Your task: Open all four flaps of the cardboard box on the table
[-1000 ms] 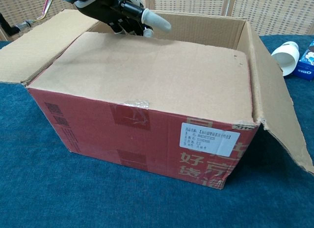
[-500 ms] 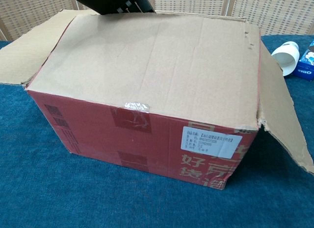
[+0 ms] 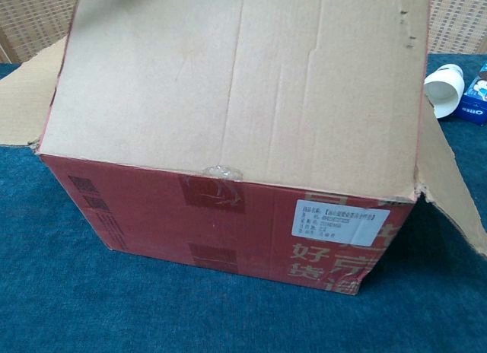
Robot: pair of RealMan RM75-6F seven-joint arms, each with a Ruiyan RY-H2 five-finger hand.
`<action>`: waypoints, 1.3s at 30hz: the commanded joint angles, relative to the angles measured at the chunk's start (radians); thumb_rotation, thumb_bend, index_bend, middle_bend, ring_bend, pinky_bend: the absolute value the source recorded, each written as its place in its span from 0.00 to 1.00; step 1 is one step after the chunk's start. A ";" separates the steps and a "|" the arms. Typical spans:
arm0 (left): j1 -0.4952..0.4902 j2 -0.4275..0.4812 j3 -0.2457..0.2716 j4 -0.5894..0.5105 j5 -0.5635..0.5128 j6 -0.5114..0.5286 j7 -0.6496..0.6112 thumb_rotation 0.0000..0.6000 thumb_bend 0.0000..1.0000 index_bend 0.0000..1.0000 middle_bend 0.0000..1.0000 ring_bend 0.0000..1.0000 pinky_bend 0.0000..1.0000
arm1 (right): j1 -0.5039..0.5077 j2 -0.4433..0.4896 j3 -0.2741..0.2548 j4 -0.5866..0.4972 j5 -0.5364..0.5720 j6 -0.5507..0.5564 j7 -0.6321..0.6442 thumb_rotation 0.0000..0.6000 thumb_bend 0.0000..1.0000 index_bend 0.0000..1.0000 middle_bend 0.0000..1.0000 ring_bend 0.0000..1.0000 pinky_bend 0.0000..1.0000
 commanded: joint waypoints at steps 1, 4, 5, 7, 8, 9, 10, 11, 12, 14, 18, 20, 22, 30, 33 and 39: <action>0.094 -0.015 -0.115 0.036 -0.018 -0.106 0.007 0.35 0.00 0.60 0.47 0.29 0.38 | 0.001 -0.002 0.000 -0.001 0.000 -0.001 -0.004 1.00 0.08 0.00 0.00 0.00 0.00; 0.141 -0.032 -0.175 0.052 -0.018 -0.147 0.028 0.35 0.00 0.60 0.47 0.30 0.38 | 0.002 -0.004 -0.002 -0.001 -0.002 -0.005 -0.009 1.00 0.08 0.00 0.00 0.00 0.00; 0.152 -0.036 -0.190 0.056 -0.020 -0.158 0.030 0.35 0.00 0.60 0.48 0.30 0.37 | 0.003 -0.005 -0.002 -0.001 -0.002 -0.005 -0.010 1.00 0.08 0.00 0.00 0.00 0.00; 0.175 -0.047 -0.221 0.063 -0.025 -0.180 0.035 0.34 0.00 0.60 0.48 0.30 0.34 | 0.003 -0.005 -0.002 -0.002 -0.002 -0.006 -0.013 1.00 0.08 0.00 0.00 0.00 0.00; 0.183 -0.051 -0.231 0.065 -0.027 -0.187 0.037 0.34 0.00 0.60 0.48 0.30 0.31 | 0.003 -0.005 -0.002 -0.002 -0.003 -0.007 -0.014 1.00 0.08 0.00 0.00 0.00 0.00; 0.197 -0.058 -0.251 0.067 -0.031 -0.203 0.042 0.34 0.00 0.60 0.48 0.30 0.31 | 0.003 -0.005 -0.002 -0.002 -0.002 -0.008 -0.016 1.00 0.08 0.00 0.00 0.00 0.00; 0.207 -0.063 -0.263 0.069 -0.031 -0.213 0.047 0.34 0.00 0.60 0.48 0.31 0.31 | 0.003 -0.006 -0.002 -0.003 -0.001 -0.008 -0.017 1.00 0.08 0.00 0.00 0.00 0.00; 0.215 -0.068 -0.273 0.070 -0.029 -0.222 0.051 0.35 0.00 0.60 0.48 0.31 0.33 | 0.003 -0.006 -0.002 -0.003 -0.001 -0.008 -0.017 1.00 0.08 0.00 0.00 0.00 0.00; 0.224 -0.073 -0.284 0.070 -0.027 -0.233 0.055 0.34 0.00 0.60 0.48 0.31 0.35 | 0.003 -0.006 -0.002 -0.003 0.000 -0.008 -0.018 1.00 0.08 0.00 0.00 0.00 0.00; 0.235 -0.082 -0.299 0.068 -0.026 -0.249 0.057 0.35 0.00 0.60 0.48 0.31 0.37 | 0.003 -0.006 -0.003 -0.003 -0.001 -0.008 -0.020 1.00 0.08 0.00 0.00 0.00 0.00; 0.248 -0.092 -0.317 0.064 -0.026 -0.269 0.060 0.35 0.00 0.60 0.48 0.31 0.35 | 0.003 -0.007 -0.003 -0.004 -0.001 -0.008 -0.023 1.00 0.09 0.00 0.00 0.00 0.00; 0.258 -0.101 -0.335 0.050 -0.023 -0.291 0.070 0.35 0.00 0.60 0.48 0.31 0.33 | 0.003 -0.007 -0.004 -0.003 0.000 -0.011 -0.024 1.00 0.09 0.00 0.00 0.00 0.00; 0.267 -0.107 -0.351 0.041 -0.022 -0.301 0.074 0.35 0.00 0.60 0.48 0.31 0.31 | 0.004 -0.007 -0.004 -0.003 0.000 -0.011 -0.026 1.00 0.09 0.00 0.00 0.00 0.00; 0.321 -0.151 -0.428 0.018 -0.056 -0.321 0.086 0.34 0.00 0.57 0.47 0.31 0.34 | 0.005 -0.007 -0.005 -0.002 0.000 -0.012 -0.025 1.00 0.09 0.00 0.00 0.00 0.00; 0.327 -0.158 -0.434 0.015 -0.051 -0.331 0.085 0.35 0.00 0.54 0.46 0.31 0.43 | 0.004 -0.007 -0.005 -0.002 0.000 -0.011 -0.026 1.00 0.09 0.00 0.00 0.00 0.00; 0.333 -0.172 -0.438 0.007 -0.037 -0.340 0.080 0.35 0.00 0.42 0.47 0.33 0.50 | 0.003 -0.007 -0.005 -0.003 -0.003 -0.008 -0.027 1.00 0.09 0.00 0.00 0.00 0.00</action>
